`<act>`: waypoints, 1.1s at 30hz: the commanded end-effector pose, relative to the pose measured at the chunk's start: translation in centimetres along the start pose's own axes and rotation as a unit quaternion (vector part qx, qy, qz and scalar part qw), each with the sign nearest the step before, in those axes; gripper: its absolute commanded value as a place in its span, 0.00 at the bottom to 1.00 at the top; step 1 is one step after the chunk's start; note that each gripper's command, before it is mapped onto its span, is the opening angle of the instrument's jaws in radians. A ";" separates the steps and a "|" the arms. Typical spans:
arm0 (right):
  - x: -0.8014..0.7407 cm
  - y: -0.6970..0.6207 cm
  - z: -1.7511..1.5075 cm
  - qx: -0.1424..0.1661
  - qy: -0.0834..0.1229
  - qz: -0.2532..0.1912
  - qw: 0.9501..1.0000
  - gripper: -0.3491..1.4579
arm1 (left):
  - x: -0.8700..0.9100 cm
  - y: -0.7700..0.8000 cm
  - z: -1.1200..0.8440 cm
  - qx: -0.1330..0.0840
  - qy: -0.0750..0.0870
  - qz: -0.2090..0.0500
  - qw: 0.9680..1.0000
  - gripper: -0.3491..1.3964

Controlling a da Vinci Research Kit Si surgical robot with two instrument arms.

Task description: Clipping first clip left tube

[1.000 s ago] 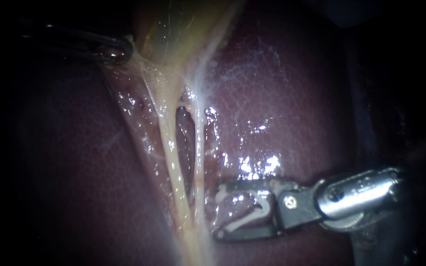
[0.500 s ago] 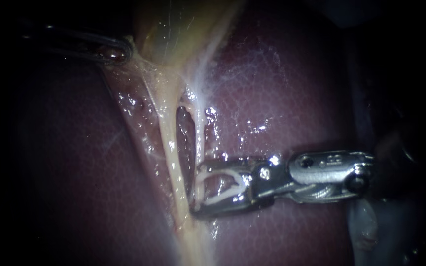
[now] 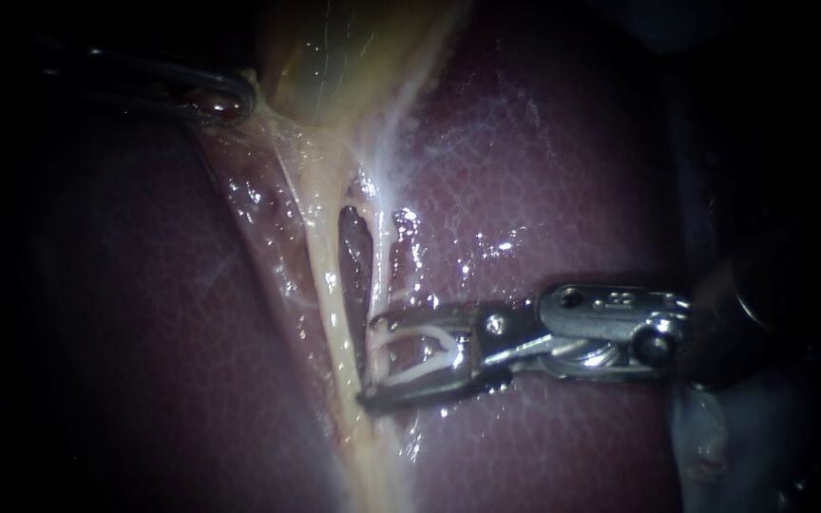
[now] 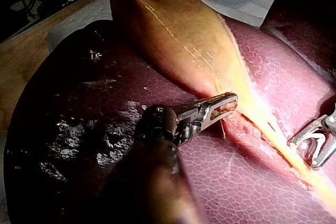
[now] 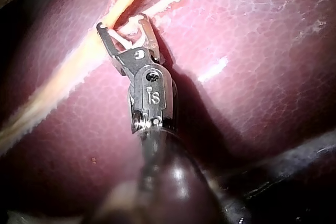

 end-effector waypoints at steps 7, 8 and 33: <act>-0.04 0.07 0.04 0.017 0.007 0.007 1.000 0.47 | 0.00 0.00 0.00 0.000 0.000 0.000 1.000 0.00; -0.04 0.07 0.04 0.020 0.009 0.008 1.000 0.47 | 0.00 0.00 0.00 0.000 0.000 0.000 1.000 0.00; 0.05 0.17 0.33 0.130 0.067 0.051 0.988 0.46 | 0.00 0.00 0.02 -0.001 0.000 0.000 1.000 0.00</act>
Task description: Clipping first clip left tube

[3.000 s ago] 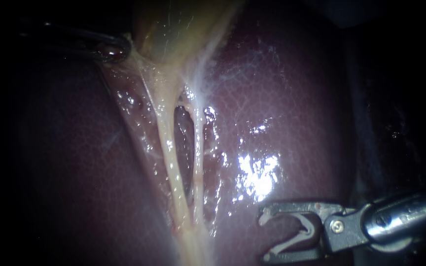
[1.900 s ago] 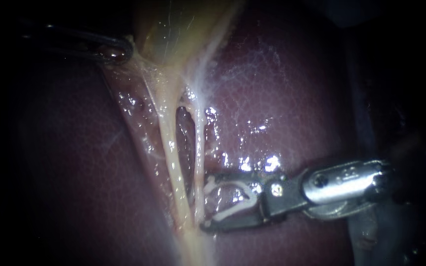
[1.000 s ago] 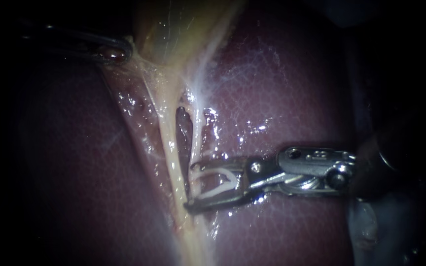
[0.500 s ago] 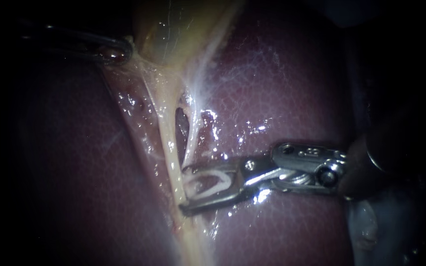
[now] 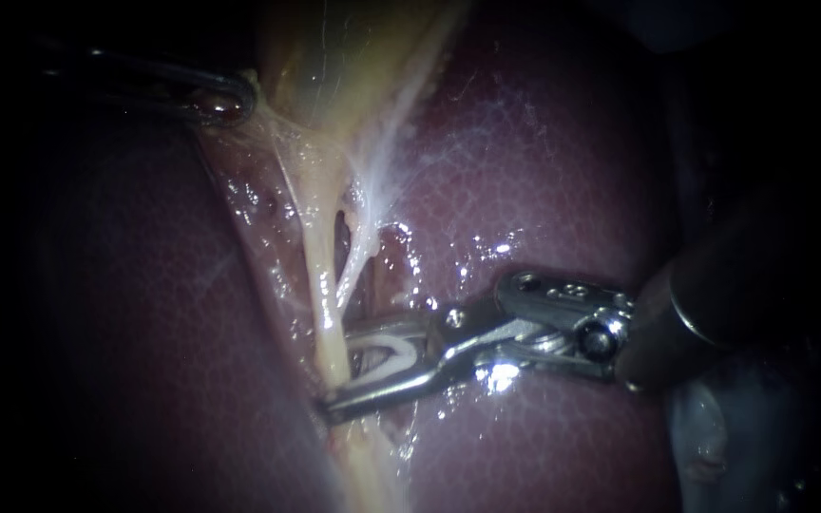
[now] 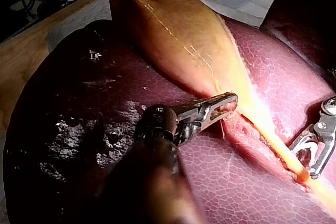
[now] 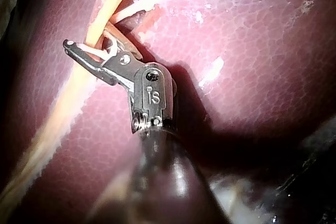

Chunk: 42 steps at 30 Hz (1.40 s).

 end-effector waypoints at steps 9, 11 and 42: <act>-0.06 -0.04 -0.16 0.003 0.001 0.009 1.000 0.44 | 0.01 0.00 -0.01 0.000 0.000 0.000 1.000 0.00; -0.10 -0.05 -0.27 -0.015 -0.005 0.009 1.000 0.44 | 0.01 0.00 -0.01 0.000 0.000 0.000 1.000 0.00; 0.20 -0.30 -0.44 -0.043 -0.024 -0.013 0.999 0.46 | 0.01 0.00 -0.02 0.000 0.000 0.000 1.000 0.00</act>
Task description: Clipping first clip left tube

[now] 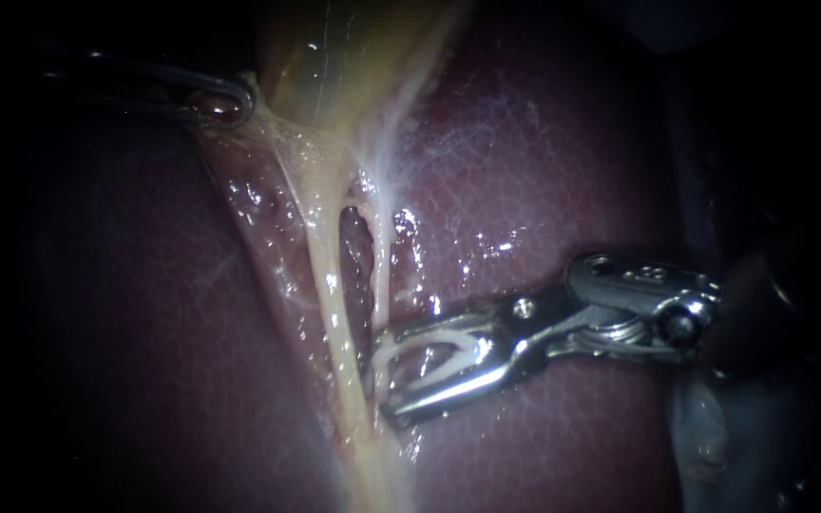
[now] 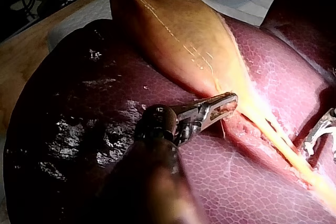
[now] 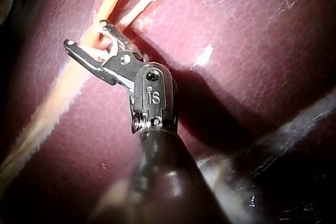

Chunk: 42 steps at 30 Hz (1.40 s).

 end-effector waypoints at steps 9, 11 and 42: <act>-0.25 0.25 0.11 -0.006 -0.002 -0.007 1.000 0.46 | 0.00 0.00 0.01 0.000 0.000 0.000 1.000 0.00; -0.29 0.30 0.12 -0.007 -0.003 -0.011 1.000 0.46 | 0.00 0.00 0.01 0.000 0.000 0.000 1.000 0.00; -0.17 0.31 0.58 0.086 0.043 0.020 0.995 0.46 | 0.01 0.00 0.05 0.000 0.000 0.000 1.000 0.00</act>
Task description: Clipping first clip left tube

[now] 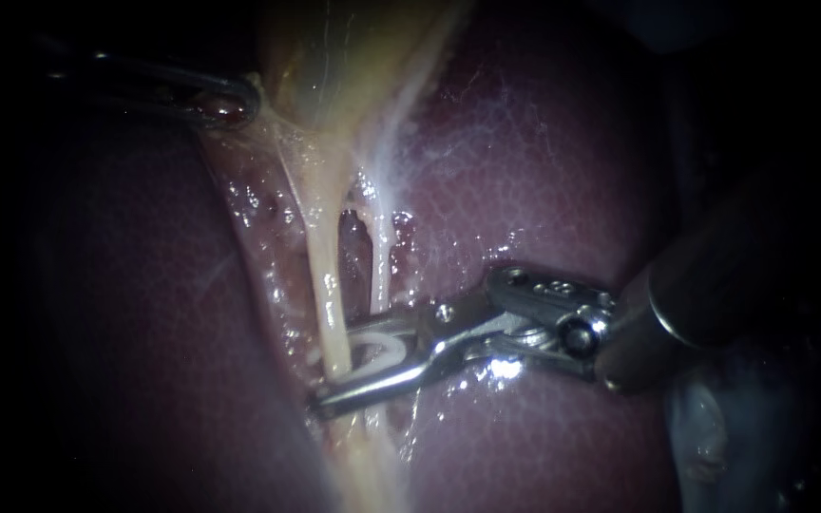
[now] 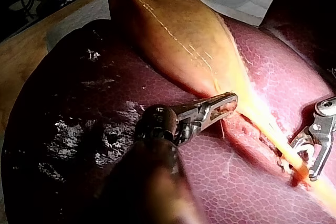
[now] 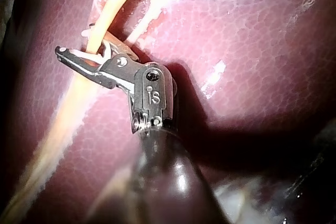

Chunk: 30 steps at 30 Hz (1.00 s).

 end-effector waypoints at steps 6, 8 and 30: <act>0.02 -0.13 0.07 0.046 0.007 -0.001 0.999 0.46 | 0.00 0.00 0.00 0.000 0.000 0.000 1.000 0.00; 0.02 -0.18 0.09 0.066 0.009 -0.003 0.998 0.45 | 0.00 0.00 0.00 0.000 0.000 0.000 1.000 0.00; 0.08 -0.15 0.13 0.091 0.016 0.010 0.996 0.03 | 0.00 0.00 0.00 0.000 0.000 0.000 1.000 0.00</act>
